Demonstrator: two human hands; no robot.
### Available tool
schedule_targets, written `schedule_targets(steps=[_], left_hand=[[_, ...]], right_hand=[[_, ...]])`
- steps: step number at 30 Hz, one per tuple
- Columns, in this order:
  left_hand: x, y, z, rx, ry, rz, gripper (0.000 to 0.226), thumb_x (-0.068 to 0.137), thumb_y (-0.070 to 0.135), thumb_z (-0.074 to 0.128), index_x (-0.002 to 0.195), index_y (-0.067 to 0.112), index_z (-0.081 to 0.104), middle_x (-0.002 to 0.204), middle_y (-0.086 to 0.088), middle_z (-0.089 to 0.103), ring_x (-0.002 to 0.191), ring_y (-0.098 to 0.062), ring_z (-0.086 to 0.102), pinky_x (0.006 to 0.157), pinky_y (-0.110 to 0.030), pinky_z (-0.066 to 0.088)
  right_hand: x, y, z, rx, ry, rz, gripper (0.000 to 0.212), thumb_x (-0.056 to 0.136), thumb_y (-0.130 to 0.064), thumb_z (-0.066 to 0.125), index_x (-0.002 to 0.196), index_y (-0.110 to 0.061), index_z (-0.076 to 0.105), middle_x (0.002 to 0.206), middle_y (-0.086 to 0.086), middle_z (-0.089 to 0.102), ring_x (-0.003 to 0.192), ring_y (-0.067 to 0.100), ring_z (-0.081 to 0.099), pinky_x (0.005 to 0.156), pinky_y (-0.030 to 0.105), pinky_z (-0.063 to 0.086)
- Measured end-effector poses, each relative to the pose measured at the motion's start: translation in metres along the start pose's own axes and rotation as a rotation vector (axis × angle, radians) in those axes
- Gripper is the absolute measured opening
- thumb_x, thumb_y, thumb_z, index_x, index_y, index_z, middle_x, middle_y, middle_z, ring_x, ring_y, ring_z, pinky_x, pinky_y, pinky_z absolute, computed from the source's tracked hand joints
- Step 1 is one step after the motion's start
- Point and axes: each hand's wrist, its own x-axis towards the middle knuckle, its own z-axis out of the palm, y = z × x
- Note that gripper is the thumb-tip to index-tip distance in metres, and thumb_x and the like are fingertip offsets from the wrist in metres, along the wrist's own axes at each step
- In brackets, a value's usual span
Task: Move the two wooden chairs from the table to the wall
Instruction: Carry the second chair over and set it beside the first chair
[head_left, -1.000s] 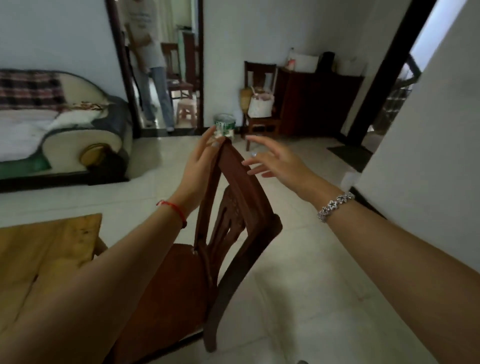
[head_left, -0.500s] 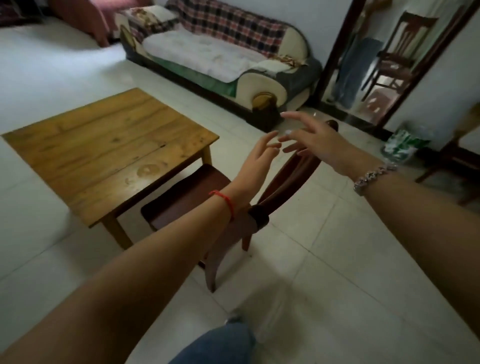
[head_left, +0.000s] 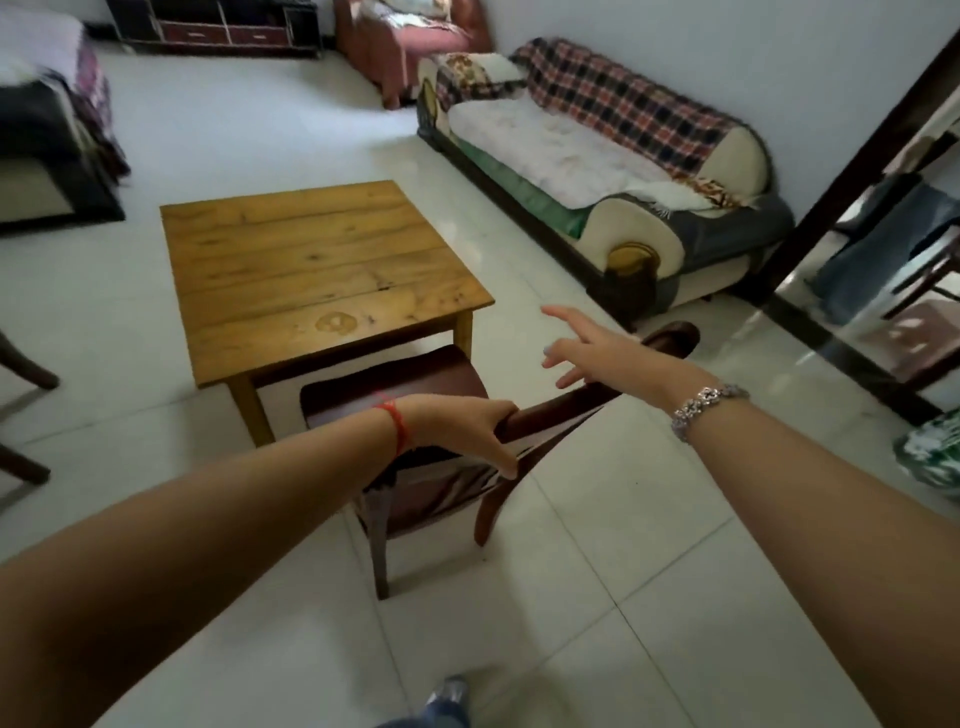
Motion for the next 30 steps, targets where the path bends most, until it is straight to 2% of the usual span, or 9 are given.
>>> schedule_targets(steps=[4, 7, 10, 12, 15, 18, 20, 24, 30], left_hand=[[0.000, 0.007, 0.008, 0.157, 0.217, -0.169, 0.035, 0.077, 0.017, 0.064, 0.110, 0.013, 0.056, 0.078, 0.004, 0.050, 0.082, -0.017, 0.051, 0.072, -0.026, 0.041], [0.001, 0.011, 0.015, 0.145, 0.318, -0.267, 0.024, 0.075, 0.013, 0.061, 0.100, 0.014, 0.060, 0.071, 0.002, 0.051, 0.075, -0.016, 0.052, 0.067, -0.026, 0.045], [-0.004, 0.010, 0.021, 0.150, 0.409, -0.293, 0.026, 0.075, 0.020, 0.062, 0.101, 0.014, 0.061, 0.081, -0.001, 0.059, 0.077, -0.017, 0.057, 0.064, -0.026, 0.047], [-0.007, 0.011, 0.016, 0.178, 0.401, -0.267, 0.031, 0.076, 0.024, 0.064, 0.106, 0.015, 0.062, 0.093, -0.005, 0.064, 0.085, -0.020, 0.061, 0.073, -0.031, 0.053], [-0.012, 0.013, 0.012, 0.168, 0.303, -0.277, 0.038, 0.078, 0.018, 0.066, 0.115, 0.014, 0.057, 0.101, -0.005, 0.059, 0.096, -0.022, 0.057, 0.087, -0.035, 0.050], [-0.016, 0.010, 0.010, 0.152, 0.289, -0.283, 0.043, 0.077, 0.010, 0.065, 0.119, 0.014, 0.054, 0.098, -0.002, 0.054, 0.093, -0.021, 0.053, 0.082, -0.033, 0.046], [-0.018, 0.007, 0.013, 0.137, 0.294, -0.287, 0.043, 0.076, 0.007, 0.064, 0.117, 0.015, 0.056, 0.095, -0.001, 0.054, 0.091, -0.020, 0.053, 0.078, -0.031, 0.045], [-0.027, -0.007, 0.017, 0.147, 0.321, -0.307, 0.038, 0.074, 0.003, 0.063, 0.110, 0.017, 0.058, 0.077, 0.008, 0.049, 0.083, -0.017, 0.051, 0.065, -0.024, 0.039], [-0.081, -0.044, 0.006, 0.200, 0.298, -0.335, 0.034, 0.078, 0.002, 0.060, 0.108, 0.017, 0.058, 0.081, 0.003, 0.052, 0.082, -0.018, 0.051, 0.071, -0.029, 0.040]], right_hand=[[0.016, 0.012, -0.003, -0.134, -0.336, 0.009, 0.070, 0.085, -0.034, 0.052, 0.140, -0.043, 0.011, 0.128, 0.005, 0.050, 0.115, 0.018, 0.049, 0.097, 0.034, 0.029], [0.025, 0.012, 0.002, -0.331, -0.575, -0.015, 0.080, 0.078, -0.028, 0.065, 0.141, -0.035, 0.016, 0.118, -0.004, 0.056, 0.108, 0.015, 0.051, 0.095, 0.030, 0.035], [0.033, 0.016, 0.019, -0.660, -0.507, -0.211, 0.047, 0.074, -0.028, 0.069, 0.117, -0.028, 0.052, 0.102, -0.004, 0.061, 0.093, 0.015, 0.054, 0.083, 0.028, 0.041], [0.033, 0.018, 0.024, -0.713, -0.417, -0.312, 0.029, 0.075, -0.028, 0.067, 0.103, -0.027, 0.061, 0.088, -0.006, 0.062, 0.082, 0.013, 0.055, 0.076, 0.026, 0.042], [0.032, 0.017, 0.025, -0.721, -0.367, -0.433, 0.011, 0.077, -0.028, 0.065, 0.078, -0.035, 0.057, 0.070, -0.014, 0.056, 0.072, 0.011, 0.054, 0.070, 0.025, 0.044], [0.026, 0.008, 0.027, -0.741, -0.347, -0.541, 0.033, 0.080, -0.024, 0.064, 0.063, -0.042, 0.042, 0.064, -0.016, 0.050, 0.066, 0.009, 0.052, 0.063, 0.019, 0.040], [0.020, 0.006, 0.031, -0.741, -0.329, -0.586, 0.036, 0.081, -0.022, 0.063, 0.062, -0.043, 0.040, 0.062, -0.017, 0.049, 0.062, 0.006, 0.051, 0.059, 0.017, 0.037], [0.017, -0.004, 0.041, -0.772, -0.338, -0.592, 0.006, 0.082, -0.025, 0.061, 0.084, -0.030, 0.058, 0.073, -0.010, 0.057, 0.069, 0.009, 0.054, 0.069, 0.019, 0.046], [0.012, -0.051, 0.082, -0.753, -0.305, -0.656, 0.019, 0.081, -0.027, 0.062, 0.099, -0.024, 0.062, 0.077, -0.008, 0.056, 0.064, 0.004, 0.048, 0.053, 0.013, 0.032]])
